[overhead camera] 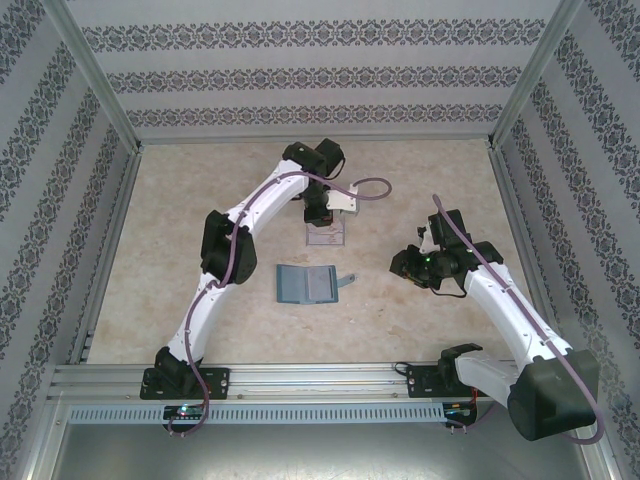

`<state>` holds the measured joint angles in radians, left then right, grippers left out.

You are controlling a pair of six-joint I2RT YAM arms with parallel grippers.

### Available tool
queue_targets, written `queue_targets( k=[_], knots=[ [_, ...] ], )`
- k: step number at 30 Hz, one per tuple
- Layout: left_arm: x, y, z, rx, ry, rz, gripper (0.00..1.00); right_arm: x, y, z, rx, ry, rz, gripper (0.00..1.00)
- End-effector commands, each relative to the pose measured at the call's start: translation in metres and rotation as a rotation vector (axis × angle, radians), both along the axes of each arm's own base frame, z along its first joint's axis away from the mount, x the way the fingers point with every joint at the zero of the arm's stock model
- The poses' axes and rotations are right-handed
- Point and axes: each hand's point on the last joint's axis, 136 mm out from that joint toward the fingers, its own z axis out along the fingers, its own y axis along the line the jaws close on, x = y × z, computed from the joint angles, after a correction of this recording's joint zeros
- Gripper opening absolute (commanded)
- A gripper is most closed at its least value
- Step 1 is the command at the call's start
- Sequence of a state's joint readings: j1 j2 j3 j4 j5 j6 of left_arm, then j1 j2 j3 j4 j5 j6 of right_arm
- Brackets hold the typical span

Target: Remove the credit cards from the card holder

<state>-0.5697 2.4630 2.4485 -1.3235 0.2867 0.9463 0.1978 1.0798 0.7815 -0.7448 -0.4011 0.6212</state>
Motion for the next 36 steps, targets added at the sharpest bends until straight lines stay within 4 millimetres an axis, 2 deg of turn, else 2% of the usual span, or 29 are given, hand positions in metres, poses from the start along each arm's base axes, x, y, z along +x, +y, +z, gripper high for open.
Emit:
queue_targets(
  k=[1,9,21,29,33,36],
  knots=[
    [-0.009,-0.008,-0.009,0.002,0.031,-0.055,0.0,-0.004,-0.006,-0.007,-0.016,0.023,-0.014,0.32],
    [-0.017,-0.007,-0.017,0.033,0.063,-0.051,0.0,-0.004,-0.006,-0.008,-0.015,0.025,-0.015,0.32],
    [-0.017,0.008,-0.011,0.118,0.048,-0.001,0.0,-0.002,-0.005,-0.008,-0.006,0.023,-0.011,0.32],
    [-0.026,0.005,-0.011,0.122,0.071,-0.009,0.0,-0.002,-0.004,-0.008,-0.003,0.024,-0.01,0.32],
    [-0.028,0.003,-0.013,0.136,0.07,-0.01,0.04,-0.002,-0.004,-0.008,-0.003,0.022,-0.01,0.32],
    [-0.022,0.003,-0.014,0.145,0.044,0.006,0.12,-0.002,-0.004,-0.008,-0.002,0.021,-0.011,0.33]
  ],
)
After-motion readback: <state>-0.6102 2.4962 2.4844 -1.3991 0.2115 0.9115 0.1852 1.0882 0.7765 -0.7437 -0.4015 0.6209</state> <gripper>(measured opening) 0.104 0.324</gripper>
